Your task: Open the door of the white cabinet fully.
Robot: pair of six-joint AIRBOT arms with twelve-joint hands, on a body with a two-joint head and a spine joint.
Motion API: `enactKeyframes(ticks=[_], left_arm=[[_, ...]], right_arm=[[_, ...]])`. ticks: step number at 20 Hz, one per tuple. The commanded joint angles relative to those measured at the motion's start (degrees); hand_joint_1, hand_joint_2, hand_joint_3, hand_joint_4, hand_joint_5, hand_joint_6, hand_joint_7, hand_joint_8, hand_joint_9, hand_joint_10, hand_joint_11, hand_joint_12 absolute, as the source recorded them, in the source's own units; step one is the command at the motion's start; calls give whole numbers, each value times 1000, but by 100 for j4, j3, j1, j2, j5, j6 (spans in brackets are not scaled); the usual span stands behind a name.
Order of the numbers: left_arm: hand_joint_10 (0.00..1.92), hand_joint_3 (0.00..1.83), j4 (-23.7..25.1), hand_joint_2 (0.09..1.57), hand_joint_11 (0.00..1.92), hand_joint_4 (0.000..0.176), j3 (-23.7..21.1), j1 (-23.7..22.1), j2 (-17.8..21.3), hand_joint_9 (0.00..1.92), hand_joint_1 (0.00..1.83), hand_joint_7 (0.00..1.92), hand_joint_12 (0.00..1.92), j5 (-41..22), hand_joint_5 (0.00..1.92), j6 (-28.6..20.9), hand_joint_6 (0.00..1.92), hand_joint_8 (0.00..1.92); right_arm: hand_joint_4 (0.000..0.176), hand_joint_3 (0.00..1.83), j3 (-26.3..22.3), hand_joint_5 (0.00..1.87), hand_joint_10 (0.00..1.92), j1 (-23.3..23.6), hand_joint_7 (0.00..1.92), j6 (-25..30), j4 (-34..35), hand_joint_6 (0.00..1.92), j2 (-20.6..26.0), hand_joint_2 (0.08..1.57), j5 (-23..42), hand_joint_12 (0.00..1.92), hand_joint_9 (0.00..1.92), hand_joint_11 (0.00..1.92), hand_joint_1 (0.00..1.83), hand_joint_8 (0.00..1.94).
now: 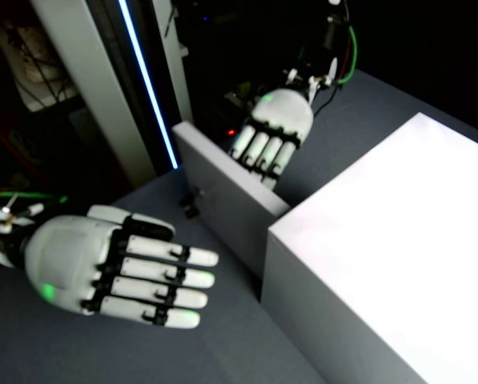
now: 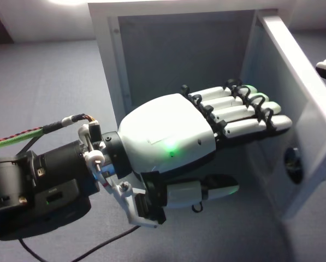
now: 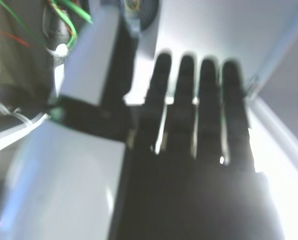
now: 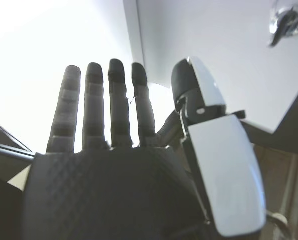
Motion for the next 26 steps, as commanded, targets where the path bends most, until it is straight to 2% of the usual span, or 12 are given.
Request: enactKeyframes(ticks=[1,5,7,10,11,14,16,18,20,22,24,26], left_arm=[[0,4,-91,1376,137,0,-21,-44,20,139,665,155,73,-701,146,-12,0,1],[4,0,-92,1289,200,0,-85,44,184,160,876,150,88,-764,152,-70,4,3],[9,17,-93,1386,229,0,-161,118,339,194,679,191,96,-771,232,-71,19,10],[2,7,-181,1368,207,0,-245,255,539,207,750,260,73,-813,328,-72,4,3],[8,0,-239,1348,219,0,-285,327,640,226,812,274,76,-865,320,-72,2,7],[3,34,-450,1502,196,0,-401,544,896,208,423,207,62,-1071,266,-70,9,8],[3,15,-654,1540,186,0,-493,749,1097,201,238,198,58,-1280,228,-66,12,4],[1,0,-910,1525,137,0,-625,982,1318,194,367,227,40,-1473,252,97,7,5],[7,0,-1235,1493,168,0,-781,1213,1536,194,429,232,69,-1715,239,369,2,3],[2,0,-1578,1482,11,0,-859,1476,1736,206,445,222,526,-2033,196,454,2,5],[2,0,-1991,1435,0,0,-959,1771,1961,205,394,224,588,-2390,239,599,7,2],[4,3,-2437,1451,0,0,-1062,2094,2176,115,443,137,398,-2788,174,733,4,6]], right_arm=[[0,0,29,362,3,17,328,46,124,3,5,1316,751,242,250,81,749,2],[0,2,30,349,3,17,326,46,124,1,4,1324,751,235,260,103,689,0],[0,0,29,357,4,17,334,46,124,3,0,1325,750,220,261,102,737,3],[0,1,28,356,0,17,327,46,125,1,-1,1324,750,215,249,96,694,0],[14,3,28,348,0,17,312,46,125,0,-1,1328,750,203,223,55,666,0],[18,0,24,364,0,17,317,46,126,6,-1,1322,750,199,210,24,661,3],[15,0,8,362,0,17,320,49,130,3,0,1321,751,202,203,13,647,3],[16,0,-7,361,0,17,319,52,145,2,3,1315,751,205,203,12,643,1],[0,0,-17,361,5,17,318,52,164,2,14,1318,752,221,220,45,684,2],[0,0,-34,361,10,17,329,52,183,1,44,1321,754,226,235,61,690,6],[0,0,-49,364,8,17,329,52,214,2,86,1320,775,229,245,89,768,2],[0,0,-52,360,3,17,305,52,267,0,119,1323,820,226,241,101,805,0]])
